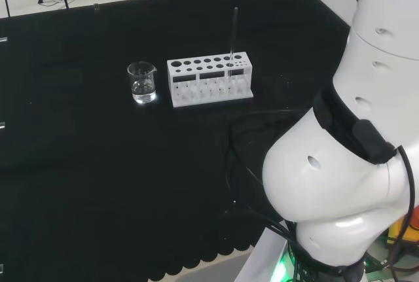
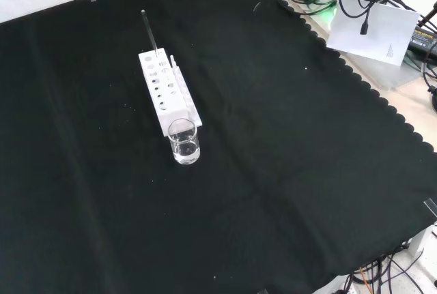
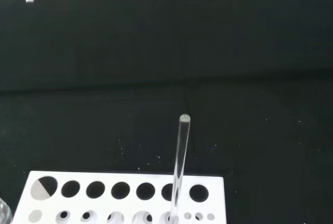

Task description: Take the glass rod from the white test tube rack.

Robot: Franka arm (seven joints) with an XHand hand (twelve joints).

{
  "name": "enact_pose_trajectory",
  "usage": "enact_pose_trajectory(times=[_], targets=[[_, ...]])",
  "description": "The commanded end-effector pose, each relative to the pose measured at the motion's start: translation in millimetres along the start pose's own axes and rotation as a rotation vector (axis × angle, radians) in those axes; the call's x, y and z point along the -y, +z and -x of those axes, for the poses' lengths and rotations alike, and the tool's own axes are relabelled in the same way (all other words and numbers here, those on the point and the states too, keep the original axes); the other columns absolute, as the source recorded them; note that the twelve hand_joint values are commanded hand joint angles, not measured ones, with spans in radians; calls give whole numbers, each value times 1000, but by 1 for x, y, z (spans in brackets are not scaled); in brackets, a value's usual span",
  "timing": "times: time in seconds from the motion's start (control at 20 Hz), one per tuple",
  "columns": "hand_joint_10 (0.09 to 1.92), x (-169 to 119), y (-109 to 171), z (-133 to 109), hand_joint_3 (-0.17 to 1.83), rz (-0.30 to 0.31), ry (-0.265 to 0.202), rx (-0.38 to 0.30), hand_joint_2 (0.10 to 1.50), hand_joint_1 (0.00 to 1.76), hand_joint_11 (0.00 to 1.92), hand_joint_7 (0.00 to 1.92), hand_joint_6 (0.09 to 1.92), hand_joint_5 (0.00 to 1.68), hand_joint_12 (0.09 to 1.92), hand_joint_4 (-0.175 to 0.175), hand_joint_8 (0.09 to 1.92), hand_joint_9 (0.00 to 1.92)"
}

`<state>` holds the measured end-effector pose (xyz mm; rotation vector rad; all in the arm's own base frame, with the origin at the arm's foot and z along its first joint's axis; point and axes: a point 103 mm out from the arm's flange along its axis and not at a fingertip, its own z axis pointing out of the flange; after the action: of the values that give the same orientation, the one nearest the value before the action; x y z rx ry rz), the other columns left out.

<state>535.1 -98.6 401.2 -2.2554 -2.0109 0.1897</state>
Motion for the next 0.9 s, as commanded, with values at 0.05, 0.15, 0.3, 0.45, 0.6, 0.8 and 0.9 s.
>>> enact_pose_trajectory(times=[0.05,0.15,0.3,0.45,0.6,0.8,0.9], targets=[[565,-13,18,8,522,-16,-3,-12,893,687,0,0,87,43,816,-175,502,0],[583,-14,26,11,523,-19,-9,-24,893,687,0,0,87,47,829,-175,525,0],[604,-15,38,16,524,-37,15,-12,893,686,0,0,87,51,858,-175,547,0],[634,-15,49,20,526,-59,-6,-16,895,683,0,0,87,54,892,-175,571,0],[679,-16,59,22,528,-77,31,-15,897,681,0,0,87,64,945,-175,620,0],[776,-19,72,20,534,-77,-1,-43,899,675,0,0,87,80,1031,-175,691,0],[853,-22,78,16,539,-98,35,-22,897,674,0,0,87,86,1094,-175,755,0]])
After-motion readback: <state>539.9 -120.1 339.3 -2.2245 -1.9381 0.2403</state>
